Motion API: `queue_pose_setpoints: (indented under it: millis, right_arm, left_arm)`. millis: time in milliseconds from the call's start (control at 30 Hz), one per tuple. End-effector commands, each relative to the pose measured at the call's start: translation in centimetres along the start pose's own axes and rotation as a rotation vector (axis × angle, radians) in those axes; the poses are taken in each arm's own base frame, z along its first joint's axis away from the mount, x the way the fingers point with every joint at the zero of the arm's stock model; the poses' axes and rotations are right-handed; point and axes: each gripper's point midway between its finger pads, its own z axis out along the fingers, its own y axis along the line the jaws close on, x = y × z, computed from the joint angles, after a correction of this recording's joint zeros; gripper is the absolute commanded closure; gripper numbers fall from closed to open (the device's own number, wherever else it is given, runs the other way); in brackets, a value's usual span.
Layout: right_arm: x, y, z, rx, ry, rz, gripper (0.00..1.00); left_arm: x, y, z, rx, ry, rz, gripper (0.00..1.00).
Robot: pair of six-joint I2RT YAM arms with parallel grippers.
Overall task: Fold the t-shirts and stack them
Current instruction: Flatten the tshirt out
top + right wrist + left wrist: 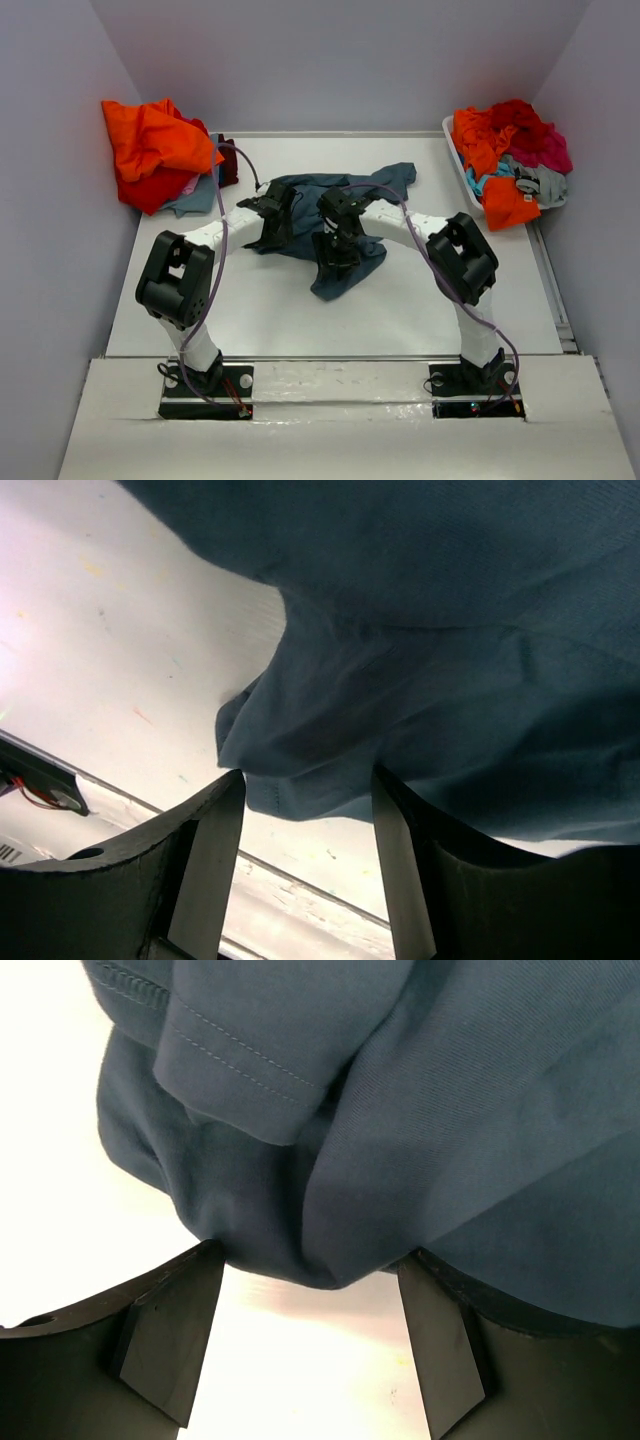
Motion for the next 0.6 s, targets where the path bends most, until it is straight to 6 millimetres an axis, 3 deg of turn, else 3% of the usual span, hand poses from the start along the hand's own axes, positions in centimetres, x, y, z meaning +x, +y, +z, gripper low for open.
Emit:
queue_pose_setpoints:
  millis: [0, 100, 167, 267, 300, 367, 467, 567]
  right_arm:
    - [-0.3, 1.1, 0.1, -0.026, 0.008, -0.01, 0.45]
    - [0.0, 1.3, 0.5, -0.025, 0.016, -0.02, 0.5]
    - [-0.1, 1.2, 0.5, -0.023, 0.016, -0.02, 0.62]
    - [0.0, 1.2, 0.5, -0.019, 0.021, -0.023, 0.71]
    - [0.0, 1.1, 0.4, -0.016, 0.019, -0.026, 0.77]
    - [0.1, 1.0, 0.4, -0.013, 0.022, -0.026, 0.8]
    - [0.5, 0.9, 0.1, -0.01, 0.024, -0.026, 0.84]
    - [0.7, 0.7, -0.4, -0.003, 0.021, -0.026, 0.85]
  left_arm:
    - [-2.0, 0.8, -1.4, -0.042, -0.091, -0.05, 0.19]
    - [-2.7, 1.2, -1.5, -0.065, -0.114, -0.045, 0.19]
    - [-2.6, 1.2, -1.1, -0.076, -0.105, -0.036, 0.19]
    - [-2.4, 1.1, -0.6, -0.08, -0.097, -0.032, 0.22]
    - [-2.4, 0.9, -0.5, -0.074, -0.096, -0.031, 0.28]
    - [-2.1, 0.8, -0.3, -0.072, -0.087, -0.028, 0.34]
    - [-1.4, 0.8, 0.6, -0.079, -0.065, -0.014, 0.6]
    - [-0.9, 0.7, 1.2, -0.08, -0.053, -0.006, 0.79]
